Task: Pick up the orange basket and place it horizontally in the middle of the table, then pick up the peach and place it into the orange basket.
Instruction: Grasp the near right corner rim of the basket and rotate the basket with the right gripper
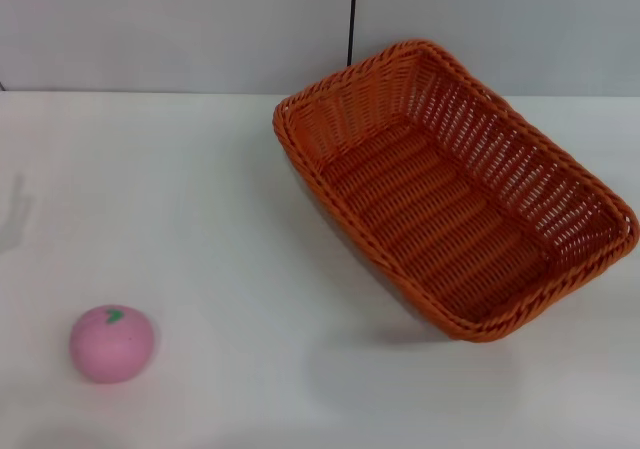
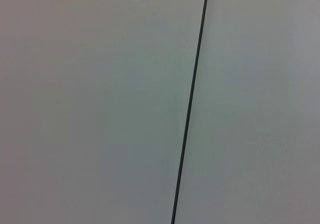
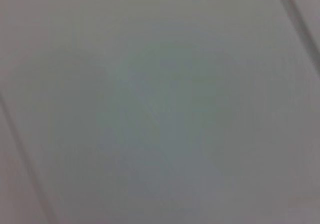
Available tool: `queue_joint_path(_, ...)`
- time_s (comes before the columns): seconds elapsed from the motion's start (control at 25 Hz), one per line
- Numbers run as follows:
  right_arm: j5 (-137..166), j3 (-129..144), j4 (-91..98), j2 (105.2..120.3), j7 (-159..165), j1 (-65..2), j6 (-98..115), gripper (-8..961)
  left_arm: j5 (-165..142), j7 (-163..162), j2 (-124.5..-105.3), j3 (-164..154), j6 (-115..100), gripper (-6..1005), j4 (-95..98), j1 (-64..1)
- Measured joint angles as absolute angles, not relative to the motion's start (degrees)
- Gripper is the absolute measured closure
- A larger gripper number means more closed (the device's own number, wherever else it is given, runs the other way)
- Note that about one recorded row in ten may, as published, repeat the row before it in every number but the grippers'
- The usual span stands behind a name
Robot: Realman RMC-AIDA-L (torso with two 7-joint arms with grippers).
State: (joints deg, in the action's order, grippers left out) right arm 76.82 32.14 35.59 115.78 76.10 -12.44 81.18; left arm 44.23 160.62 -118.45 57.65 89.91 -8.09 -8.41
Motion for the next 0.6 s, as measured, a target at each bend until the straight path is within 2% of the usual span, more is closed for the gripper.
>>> queue_joint_path(0.04, 81.56, 31.7, 38.6, 115.04, 82.11, -12.89, 81.16, 143, 44.24, 160.58, -118.43, 57.65, 89.93, 186, -8.08, -8.41)
queue_joint_path(0.08, 91.5, 30.01, 44.52, 113.34, 93.63, -14.82, 82.9, 143, 44.24, 160.48, -118.41, 57.66, 90.01, 186, -8.09, -8.42)
queue_joint_path(0.12, 91.5, 30.01, 44.52, 113.34, 93.63, -14.82, 82.9, 143, 44.26, 160.44, -118.39, 57.68, 90.11, 186, -8.09, -8.42)
queue_joint_path(0.24, 103.38, 26.97, 49.51, 111.18, 104.75, -18.66, 88.68, 143, 44.28, 160.42, -118.38, 57.74, 90.2, 187, -8.08, -8.44)
queue_joint_path(0.28, 109.96, 24.86, 50.54, 109.4, 110.2, -22.11, 93.56, 143, 44.29, 160.35, -118.38, 57.78, 90.3, 187, -8.11, -8.44)
queue_joint_path(0.32, 109.96, 24.86, 50.54, 109.4, 110.2, -22.11, 93.56, 142, 44.29, 160.35, -118.38, 57.78, 90.3, 187, -8.11, -8.44)
queue_joint_path(0.48, 122.14, 22.5, 51.38, 106.56, 122.12, -29.62, 100.62, 142, 44.3, 160.31, -118.4, 57.82, 90.42, 187, -8.15, -8.44)
queue_joint_path(0.6, 124.57, 23.93, 51.71, 106.29, 125.34, -31.39, 100.66, 142, 44.29, 160.31, -118.46, 57.83, 90.43, 186, -8.12, -8.42)
